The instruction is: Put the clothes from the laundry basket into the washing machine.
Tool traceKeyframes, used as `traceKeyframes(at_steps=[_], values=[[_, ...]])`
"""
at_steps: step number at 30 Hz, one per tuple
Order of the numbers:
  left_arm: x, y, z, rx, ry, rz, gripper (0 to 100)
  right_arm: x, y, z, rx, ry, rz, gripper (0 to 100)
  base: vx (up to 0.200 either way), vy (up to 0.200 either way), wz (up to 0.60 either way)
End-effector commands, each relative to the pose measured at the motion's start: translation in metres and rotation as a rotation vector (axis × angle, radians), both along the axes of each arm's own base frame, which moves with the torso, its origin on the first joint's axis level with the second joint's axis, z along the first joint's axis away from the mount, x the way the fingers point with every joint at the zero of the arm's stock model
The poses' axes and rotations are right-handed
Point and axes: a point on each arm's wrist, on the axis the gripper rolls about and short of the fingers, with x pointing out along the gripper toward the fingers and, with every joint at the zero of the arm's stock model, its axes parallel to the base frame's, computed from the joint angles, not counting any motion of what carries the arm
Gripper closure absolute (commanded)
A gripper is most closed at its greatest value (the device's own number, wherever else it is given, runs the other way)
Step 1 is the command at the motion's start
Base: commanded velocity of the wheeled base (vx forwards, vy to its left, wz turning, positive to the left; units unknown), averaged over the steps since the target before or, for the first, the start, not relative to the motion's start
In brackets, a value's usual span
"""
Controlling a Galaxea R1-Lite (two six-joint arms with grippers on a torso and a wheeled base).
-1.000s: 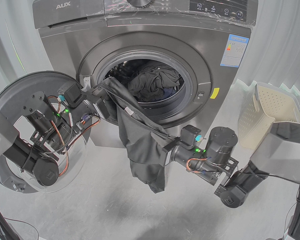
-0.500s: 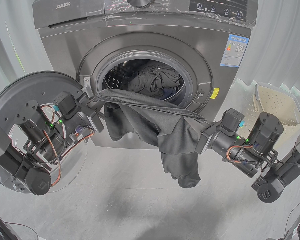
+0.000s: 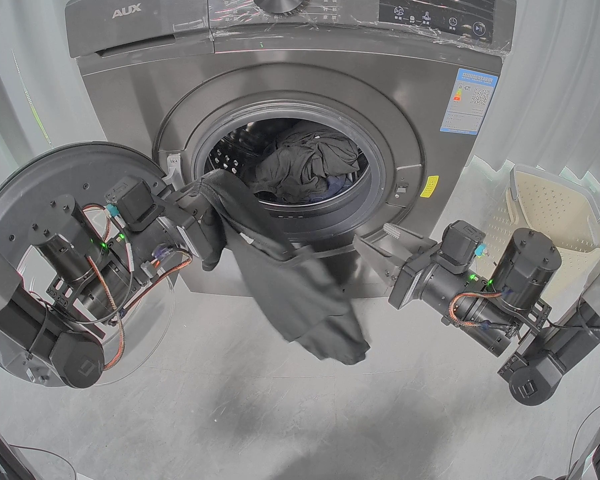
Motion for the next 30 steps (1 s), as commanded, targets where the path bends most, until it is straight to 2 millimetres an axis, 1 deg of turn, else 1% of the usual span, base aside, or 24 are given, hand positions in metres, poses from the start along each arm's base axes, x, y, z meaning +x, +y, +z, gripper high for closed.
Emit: traceKeyframes(at_steps=[1, 4, 9, 10, 11, 12, 13, 15, 17, 18, 19, 20, 22, 27, 30], values=[[0.001, -0.006, -0.001, -0.001, -0.001, -0.017, 100, 0.008, -0.001, -0.006, -0.003, 0.013, -0.018, 0, 0.000, 0.000, 0.00], [0.002, -0.011, 0.000, -0.004, -0.005, -0.032, 100, 0.010, -0.001, -0.009, -0.006, 0.019, -0.023, 0, 0.000, 0.000, 0.00], [0.002, -0.016, -0.003, 0.001, 0.005, -0.042, 100, 0.006, 0.001, -0.016, -0.019, 0.042, -0.007, 0, 0.000, 0.000, 0.00], [0.002, -0.017, -0.002, -0.001, 0.002, -0.042, 100, 0.003, 0.007, -0.025, -0.037, 0.067, 0.014, 0, 0.000, 0.000, 0.00], [0.003, -0.016, -0.002, -0.002, 0.001, -0.041, 100, 0.001, 0.014, -0.026, -0.039, 0.068, 0.034, 0, 0.000, 0.000, 0.00], [0.003, -0.016, -0.002, -0.002, 0.001, -0.041, 100, 0.001, 0.014, -0.026, -0.039, 0.068, 0.034, 0, 0.000, 0.000, 0.00], [0.004, -0.016, -0.002, -0.002, -0.001, -0.039, 100, 0.001, 0.025, -0.033, -0.048, 0.078, 0.059, 0, 0.000, 0.000, 0.00], [0.006, -0.015, -0.002, -0.003, -0.004, -0.035, 100, 0.007, 0.032, -0.050, -0.073, 0.109, 0.066, 0, 0.000, 0.000, 0.00], [0.007, -0.016, -0.001, -0.005, -0.006, -0.033, 100, 0.009, 0.037, -0.065, -0.103, 0.140, 0.075, 0, 0.000, 0.000, 0.00], [0.007, -0.016, -0.001, -0.005, -0.006, -0.033, 100, 0.009, 0.037, -0.065, -0.103, 0.140, 0.075, 0, 0.000, 0.000, 0.00], [0.009, -0.016, 0.002, -0.011, -0.020, -0.031, 100, 0.010, 0.040, -0.074, -0.120, 0.158, 0.080, 0, 0.000, 0.000, 0.00], [0.010, -0.016, 0.003, -0.011, -0.022, -0.031, 100, 0.011, 0.041, -0.079, -0.130, 0.166, 0.080, 0, 0.000, 0.000, 0.00], [0.011, -0.017, 0.003, -0.011, -0.022, -0.031, 100, 0.014, 0.044, -0.083, -0.132, 0.168, 0.086, 0, 0.000, 0.000, 0.00], [0.011, -0.019, 0.002, -0.012, -0.023, -0.038, 100, 0.028, 0.057, -0.090, -0.121, 0.144, 0.103, 0, 0.000, 0.000, 0.00], [0.010, -0.020, 0.003, -0.013, -0.026, -0.041, 100, 0.036, 0.061, -0.089, -0.108, 0.123, 0.095, 0, 0.000, 0.000, 0.00]])
